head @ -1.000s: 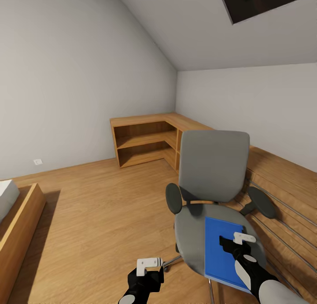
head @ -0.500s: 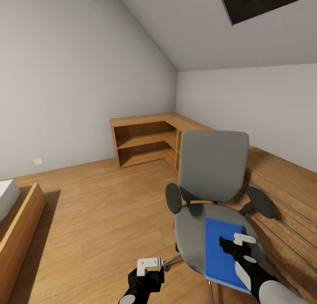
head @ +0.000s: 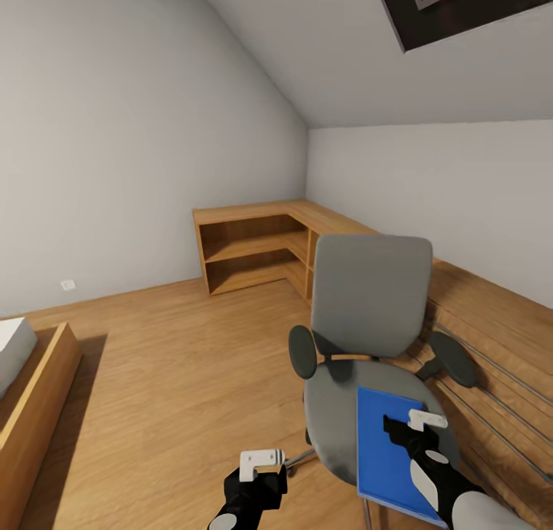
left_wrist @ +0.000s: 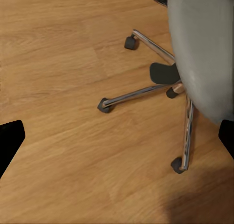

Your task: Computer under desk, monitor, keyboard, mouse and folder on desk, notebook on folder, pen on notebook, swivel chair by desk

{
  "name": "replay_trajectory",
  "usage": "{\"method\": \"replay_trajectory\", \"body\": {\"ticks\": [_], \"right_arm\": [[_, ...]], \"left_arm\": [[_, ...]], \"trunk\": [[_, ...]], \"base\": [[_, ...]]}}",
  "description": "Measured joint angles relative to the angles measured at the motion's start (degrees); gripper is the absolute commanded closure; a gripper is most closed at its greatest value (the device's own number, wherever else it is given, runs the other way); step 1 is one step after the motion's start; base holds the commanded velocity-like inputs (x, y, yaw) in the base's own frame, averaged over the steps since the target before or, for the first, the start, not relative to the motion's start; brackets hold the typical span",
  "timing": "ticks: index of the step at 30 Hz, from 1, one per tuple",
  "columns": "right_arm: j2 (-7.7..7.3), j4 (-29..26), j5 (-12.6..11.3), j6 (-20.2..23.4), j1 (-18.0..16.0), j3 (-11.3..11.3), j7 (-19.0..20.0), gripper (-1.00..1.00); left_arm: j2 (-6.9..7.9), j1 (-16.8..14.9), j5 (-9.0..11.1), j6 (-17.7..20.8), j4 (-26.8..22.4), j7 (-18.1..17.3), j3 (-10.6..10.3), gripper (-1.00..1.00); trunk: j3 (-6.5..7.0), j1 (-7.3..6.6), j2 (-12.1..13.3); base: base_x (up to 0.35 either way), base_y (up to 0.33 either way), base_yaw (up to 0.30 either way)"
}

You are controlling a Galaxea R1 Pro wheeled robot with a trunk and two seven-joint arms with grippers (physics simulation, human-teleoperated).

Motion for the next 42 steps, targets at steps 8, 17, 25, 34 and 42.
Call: {"method": "replay_trajectory", "body": {"ticks": [8, 17, 25, 34, 42], "right_arm": [[0.14, -7.78, -0.07, 0.30, 0.10, -0.12, -0.21, -1.00], [0.81, -18.88, -0.13, 2.48, 3.15, -0.15, -0.22, -1.00], [6.04, -57.95, -0.02, 22.34, 22.56, -0.22, -0.28, -1.00], [7.86, -66.57, -2.01, 26.11, 28.09, 0.12, 1.33, -1.00], [9.28, -64.00, -0.86, 24.05, 27.98, 1.44, 3.69, -1.00]], "left_arm": [[-0.01, 0.01, 0.01, 0.05, 0.01, 0.02, 0.00, -1.00], [-0.01, -0.02, 0.01, 0.06, 0.25, 0.02, 0.00, -1.00], [-0.01, 0.02, -0.06, 0.02, 0.37, 0.02, 0.01, -1.00], [-1.62, -0.06, 0.53, -0.02, 1.31, -0.02, 0.09, -1.00], [-1.71, -0.07, -0.13, -0.02, 0.77, -0.13, -0.21, -1.00]], "trunk": [[1.44, -1.76, 3.21], [3.05, -3.74, 6.82], [4.49, -5.50, 10.03], [5.21, -6.37, 11.64], [5.21, -6.37, 11.64]], "base": [[0.000, 0.000, 0.000], [0.000, 0.000, 0.000], [0.000, 0.000, 0.000], [0.000, 0.000, 0.000], [0.000, 0.000, 0.000]]}}
